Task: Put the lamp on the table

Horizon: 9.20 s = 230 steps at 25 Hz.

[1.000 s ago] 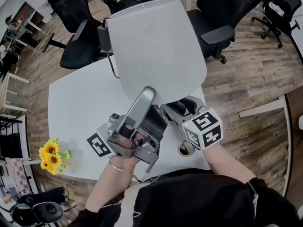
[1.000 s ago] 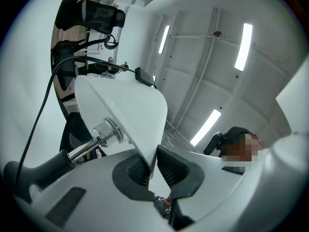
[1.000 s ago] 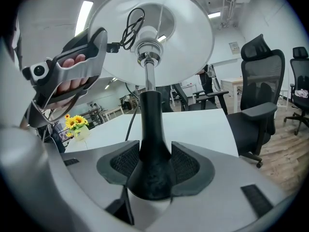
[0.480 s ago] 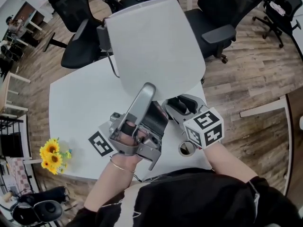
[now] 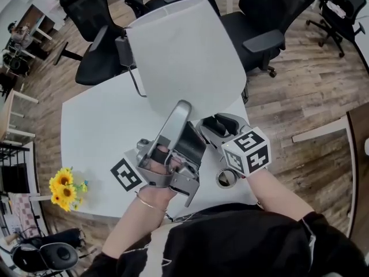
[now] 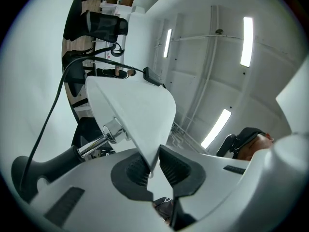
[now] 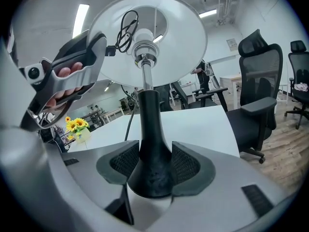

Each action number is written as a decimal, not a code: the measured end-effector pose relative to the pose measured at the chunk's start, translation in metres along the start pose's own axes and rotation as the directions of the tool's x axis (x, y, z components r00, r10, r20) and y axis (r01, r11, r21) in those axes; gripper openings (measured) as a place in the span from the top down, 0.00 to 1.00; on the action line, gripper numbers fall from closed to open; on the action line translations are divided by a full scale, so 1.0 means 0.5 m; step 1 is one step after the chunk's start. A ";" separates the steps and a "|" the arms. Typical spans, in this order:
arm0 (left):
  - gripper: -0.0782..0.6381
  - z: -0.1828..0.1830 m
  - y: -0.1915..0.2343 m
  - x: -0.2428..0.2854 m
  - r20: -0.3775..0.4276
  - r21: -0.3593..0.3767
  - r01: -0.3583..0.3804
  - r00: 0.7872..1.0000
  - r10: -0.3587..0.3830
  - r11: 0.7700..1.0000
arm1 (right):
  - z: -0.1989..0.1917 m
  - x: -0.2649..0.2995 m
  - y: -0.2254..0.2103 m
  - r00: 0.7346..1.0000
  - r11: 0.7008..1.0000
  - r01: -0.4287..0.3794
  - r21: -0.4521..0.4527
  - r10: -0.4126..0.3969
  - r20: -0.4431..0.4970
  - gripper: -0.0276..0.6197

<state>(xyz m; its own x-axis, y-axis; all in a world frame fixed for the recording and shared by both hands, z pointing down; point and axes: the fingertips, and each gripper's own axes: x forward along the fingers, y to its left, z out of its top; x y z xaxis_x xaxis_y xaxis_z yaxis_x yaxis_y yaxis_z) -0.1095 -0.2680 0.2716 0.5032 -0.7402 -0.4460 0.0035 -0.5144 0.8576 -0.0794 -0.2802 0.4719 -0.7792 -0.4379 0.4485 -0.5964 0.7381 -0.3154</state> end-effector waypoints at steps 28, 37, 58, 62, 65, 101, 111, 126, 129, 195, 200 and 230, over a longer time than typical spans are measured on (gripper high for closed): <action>0.80 -0.048 -0.010 -0.035 -0.032 0.068 -0.038 0.999 0.041 0.997 | -0.070 -0.042 -0.001 0.998 0.993 0.049 0.109 -0.044 -0.050 0.63; 0.80 -0.045 -0.008 -0.033 -0.004 0.053 -0.044 0.999 0.044 0.998 | -0.050 -0.087 -0.025 0.997 0.978 0.060 0.198 -0.068 0.034 0.91; 0.79 -0.068 -0.013 -0.036 -0.011 0.102 -0.086 0.996 0.087 0.991 | 0.066 -0.259 -0.092 0.951 0.951 0.104 0.292 -0.180 0.250 0.91; 0.79 -0.083 -0.012 -0.035 -0.021 0.110 -0.095 0.995 0.098 0.989 | 0.062 -0.277 -0.101 0.947 0.951 0.110 0.290 -0.189 0.259 0.91; 0.78 -0.095 -0.008 -0.041 -0.018 0.119 -0.102 0.994 0.105 0.988 | 0.045 -0.288 -0.110 0.945 0.947 0.115 0.299 -0.197 0.260 0.91; 0.76 -0.133 -0.022 -0.055 -0.004 0.139 -0.146 0.989 0.148 0.979 | 0.040 -0.316 -0.103 0.955 0.953 0.091 0.290 -0.166 0.244 0.91; 0.75 -0.143 -0.022 -0.064 -0.018 0.135 -0.155 0.987 0.158 0.979 | 0.033 -0.313 -0.099 0.957 0.950 0.080 0.302 -0.158 0.243 0.91; 0.74 -0.154 -0.026 -0.080 -0.038 0.123 -0.161 0.985 0.167 0.979 | 0.022 -0.325 -0.081 0.957 0.949 0.082 0.304 -0.160 0.240 0.91; 0.74 -0.159 -0.023 -0.080 -0.053 0.127 -0.160 0.984 0.167 0.979 | 0.023 -0.325 -0.080 0.957 0.950 0.085 0.302 -0.163 0.241 0.91; 0.73 -0.210 -0.024 -0.104 -0.094 0.129 -0.175 0.978 0.187 0.976 | -0.001 -0.357 -0.050 0.957 0.948 0.076 0.309 -0.157 0.246 0.91; 0.73 -0.214 -0.021 -0.108 -0.093 0.127 -0.178 0.977 0.190 0.976 | -0.004 -0.359 -0.048 0.956 0.949 0.074 0.307 -0.155 0.247 0.91; 0.76 -0.222 -0.007 -0.169 -0.032 0.137 -0.174 0.983 0.180 0.975 | -0.052 -0.393 -0.016 0.967 0.949 0.076 0.307 -0.145 0.210 0.91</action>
<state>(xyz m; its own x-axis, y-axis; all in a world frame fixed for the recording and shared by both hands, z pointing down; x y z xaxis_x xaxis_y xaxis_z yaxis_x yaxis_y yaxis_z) -0.0563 -0.1557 0.3349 0.5233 -0.8062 -0.2759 -0.2022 -0.4321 0.8789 0.0836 -0.1867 0.4082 -0.7074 -0.6382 0.3038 -0.6840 0.5098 -0.5217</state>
